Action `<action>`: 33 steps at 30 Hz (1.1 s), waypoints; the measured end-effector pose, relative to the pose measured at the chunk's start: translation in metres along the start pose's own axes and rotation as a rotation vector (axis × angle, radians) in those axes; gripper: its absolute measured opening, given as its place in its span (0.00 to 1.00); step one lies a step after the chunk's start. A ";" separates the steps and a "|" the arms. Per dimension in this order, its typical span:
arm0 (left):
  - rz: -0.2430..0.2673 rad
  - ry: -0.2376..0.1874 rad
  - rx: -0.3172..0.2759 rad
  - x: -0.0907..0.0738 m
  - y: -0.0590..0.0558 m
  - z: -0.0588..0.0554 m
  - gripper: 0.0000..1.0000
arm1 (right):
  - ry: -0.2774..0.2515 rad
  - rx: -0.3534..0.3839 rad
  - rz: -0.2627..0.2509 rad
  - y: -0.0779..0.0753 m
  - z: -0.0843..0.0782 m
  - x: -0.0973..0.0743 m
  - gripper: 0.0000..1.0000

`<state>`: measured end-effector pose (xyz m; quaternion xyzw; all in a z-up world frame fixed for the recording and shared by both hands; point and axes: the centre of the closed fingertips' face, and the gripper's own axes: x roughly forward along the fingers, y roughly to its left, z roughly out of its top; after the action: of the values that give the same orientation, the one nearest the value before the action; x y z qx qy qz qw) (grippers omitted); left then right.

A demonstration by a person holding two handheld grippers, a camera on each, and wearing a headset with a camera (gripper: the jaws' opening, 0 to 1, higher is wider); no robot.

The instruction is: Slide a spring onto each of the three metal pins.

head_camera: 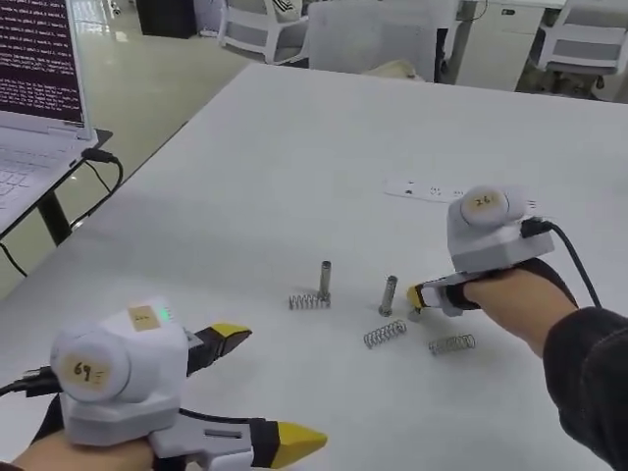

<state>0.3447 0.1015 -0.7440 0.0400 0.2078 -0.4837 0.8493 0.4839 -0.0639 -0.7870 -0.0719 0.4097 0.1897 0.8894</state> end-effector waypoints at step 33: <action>-0.002 0.006 0.000 -0.001 -0.001 0.000 0.81 | 0.070 -0.086 -0.016 0.000 -0.007 -0.001 0.09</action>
<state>0.3435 0.1021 -0.7439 0.0415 0.2105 -0.4844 0.8481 0.4790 -0.0665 -0.7906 -0.1200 0.4313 0.1975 0.8721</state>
